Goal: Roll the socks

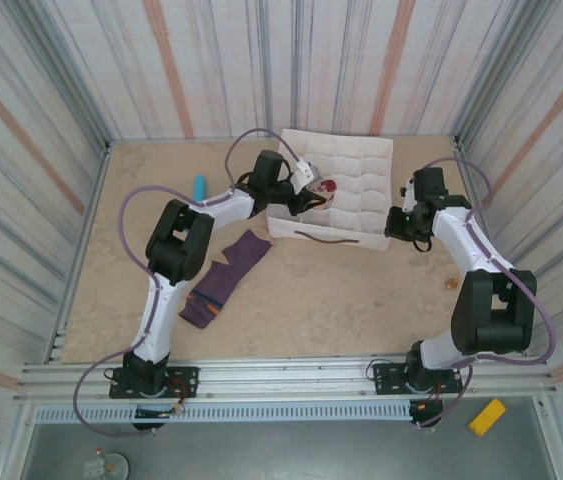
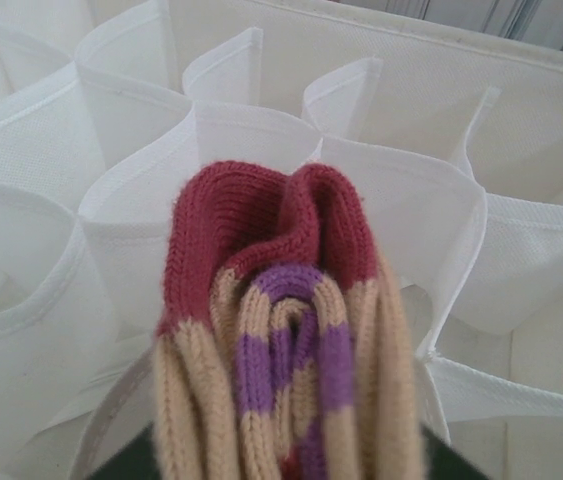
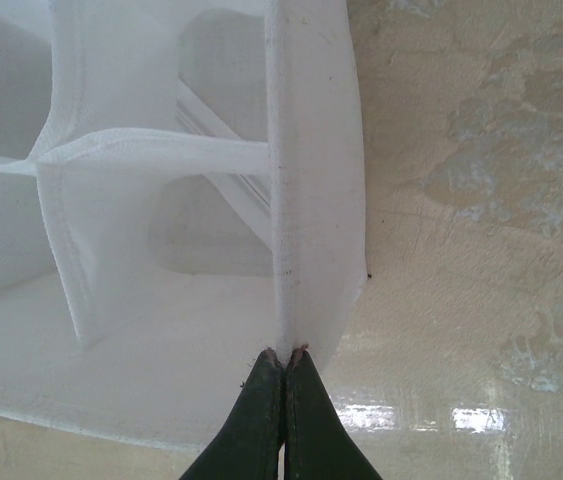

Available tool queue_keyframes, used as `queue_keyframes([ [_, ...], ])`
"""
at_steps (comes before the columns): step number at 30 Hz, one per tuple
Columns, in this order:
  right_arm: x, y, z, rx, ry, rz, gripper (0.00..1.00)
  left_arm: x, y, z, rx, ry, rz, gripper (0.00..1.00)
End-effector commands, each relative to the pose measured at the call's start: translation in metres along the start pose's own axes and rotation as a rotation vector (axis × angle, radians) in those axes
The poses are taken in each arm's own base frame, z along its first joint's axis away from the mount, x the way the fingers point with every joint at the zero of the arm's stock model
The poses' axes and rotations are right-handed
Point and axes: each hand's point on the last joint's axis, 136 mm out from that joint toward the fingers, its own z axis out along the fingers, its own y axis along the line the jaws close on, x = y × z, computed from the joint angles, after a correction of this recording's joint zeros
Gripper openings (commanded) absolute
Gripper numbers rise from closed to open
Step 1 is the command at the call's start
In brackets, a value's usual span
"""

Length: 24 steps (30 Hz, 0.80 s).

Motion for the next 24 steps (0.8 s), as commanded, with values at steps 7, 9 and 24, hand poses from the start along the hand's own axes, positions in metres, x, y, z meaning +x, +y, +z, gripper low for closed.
queue_keyframes([
  [7,0.012,-0.009,0.004,0.026,0.068,0.018,0.00,-0.022,0.002,-0.014,-0.069,0.016,0.068,0.71],
  [9,0.012,-0.008,0.005,0.024,0.071,0.019,0.00,-0.024,0.004,-0.017,-0.075,0.015,0.057,0.82],
  [24,-0.031,-0.006,0.016,0.049,0.053,0.073,0.00,-0.103,0.026,-0.061,-0.135,-0.055,-0.063,0.99],
])
